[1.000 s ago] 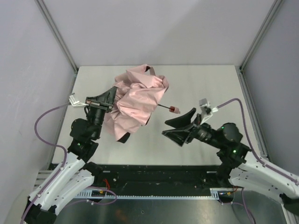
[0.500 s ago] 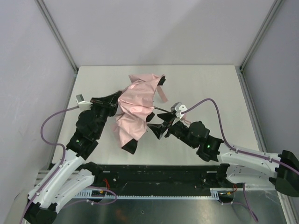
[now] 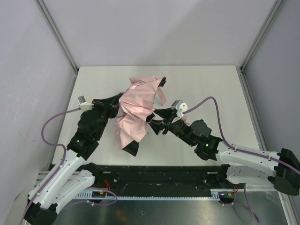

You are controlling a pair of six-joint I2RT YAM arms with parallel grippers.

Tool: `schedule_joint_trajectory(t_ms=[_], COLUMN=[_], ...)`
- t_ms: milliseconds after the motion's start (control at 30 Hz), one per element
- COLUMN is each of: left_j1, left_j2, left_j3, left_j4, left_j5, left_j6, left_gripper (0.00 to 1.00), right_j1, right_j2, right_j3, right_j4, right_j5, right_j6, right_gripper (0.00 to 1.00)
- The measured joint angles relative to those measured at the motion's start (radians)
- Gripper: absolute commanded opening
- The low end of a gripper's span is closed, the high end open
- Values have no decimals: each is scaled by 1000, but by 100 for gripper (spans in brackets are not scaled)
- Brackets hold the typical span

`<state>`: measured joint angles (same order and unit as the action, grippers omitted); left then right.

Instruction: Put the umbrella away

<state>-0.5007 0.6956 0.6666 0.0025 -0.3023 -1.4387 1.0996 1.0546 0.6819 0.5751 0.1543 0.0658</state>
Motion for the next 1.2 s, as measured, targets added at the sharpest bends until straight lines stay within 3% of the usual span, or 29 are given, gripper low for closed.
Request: schedule_joint_trajectory(t_ms=[167,233,433,633,800,1000,1067,1200], left_j1=[0,0,0,0,0,0,1,1], left_j2=[5,5,6,-2,-28,-56,-57,-56], left_j3=[0,0,-6,-43,-71,-85,-90,-106], left_j4=[0,4,87,217,275,297,308,315], left_j5=[0,-1,-23,-80,-98,-89,-82,-60], left_j6=[0,4,94,204,258,252,232,188], left_gripper=[0,0,0,0,0,0,0,0], right_j1=[0,0,-27,-143,-240,-252,-248,-233], right_j2=[19,21,-20,-70,-90,-91,-81,-22], right_j3=[30,39,51,46,8,3,3,3], right_j4=[21,19,-57,-36,48,19,15,40], right_j5=[-39,-65,-255,-513,-639,-636,-617,-572], right_j6=[-2,14,190,559,822,839,812,762], right_gripper=[17,6,0,0,2,44,51,54])
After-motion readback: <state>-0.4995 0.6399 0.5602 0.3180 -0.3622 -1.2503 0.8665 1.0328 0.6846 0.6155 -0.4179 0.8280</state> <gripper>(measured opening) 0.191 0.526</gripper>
